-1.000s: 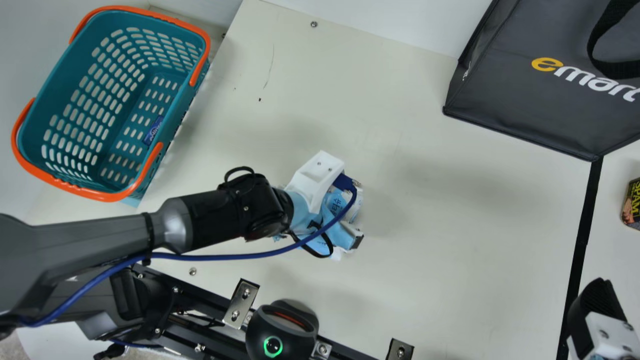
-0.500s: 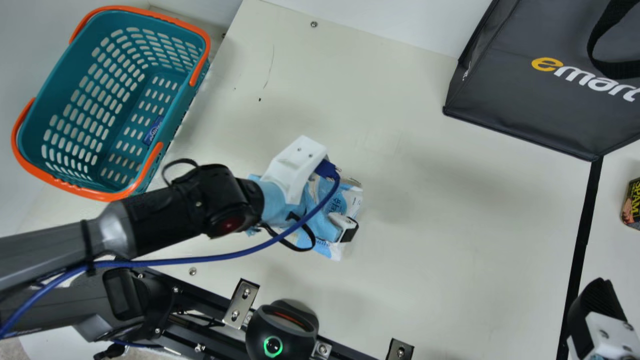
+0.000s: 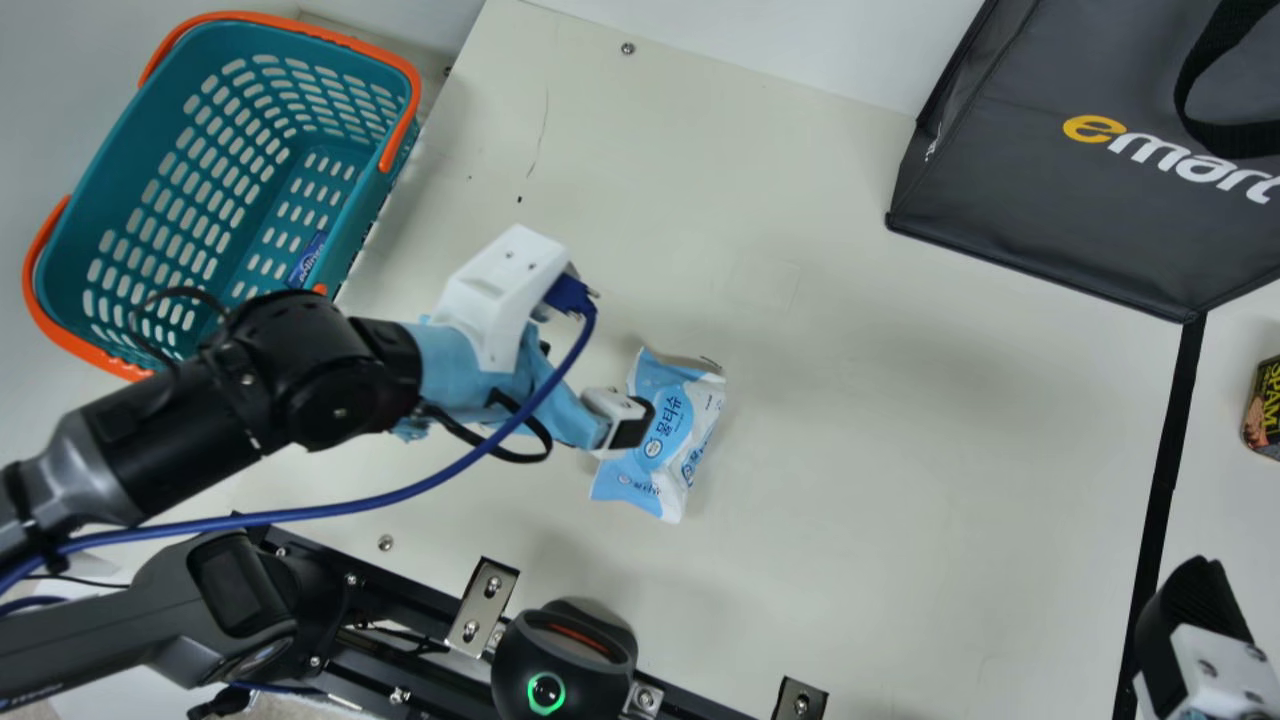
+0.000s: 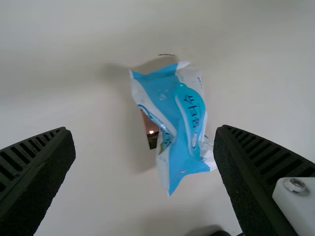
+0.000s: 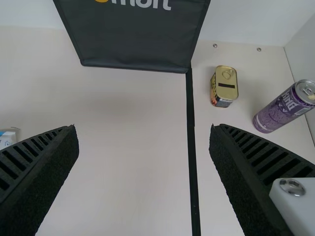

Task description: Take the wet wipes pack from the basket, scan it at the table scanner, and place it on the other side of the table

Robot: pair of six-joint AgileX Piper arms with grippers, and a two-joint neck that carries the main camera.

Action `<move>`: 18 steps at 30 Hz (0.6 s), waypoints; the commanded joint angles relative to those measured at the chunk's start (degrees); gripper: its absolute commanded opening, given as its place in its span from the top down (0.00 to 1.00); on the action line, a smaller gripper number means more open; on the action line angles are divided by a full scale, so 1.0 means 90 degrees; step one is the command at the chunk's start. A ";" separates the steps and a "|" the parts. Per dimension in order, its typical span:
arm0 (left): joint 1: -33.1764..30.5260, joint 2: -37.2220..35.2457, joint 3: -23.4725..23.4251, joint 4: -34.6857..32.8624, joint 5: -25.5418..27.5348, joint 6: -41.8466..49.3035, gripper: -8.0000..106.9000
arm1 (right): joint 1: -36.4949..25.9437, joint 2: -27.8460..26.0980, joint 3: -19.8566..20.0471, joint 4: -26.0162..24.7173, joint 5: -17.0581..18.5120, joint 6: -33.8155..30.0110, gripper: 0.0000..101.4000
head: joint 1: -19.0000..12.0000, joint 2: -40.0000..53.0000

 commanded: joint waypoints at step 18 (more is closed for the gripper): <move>0.1389 -0.0745 -0.0388 0.0076 0.0903 0.0606 0.15 | 0.0000 0.0000 0.0000 0.0000 0.0000 0.0000 0.06 | -0.0184 -0.0123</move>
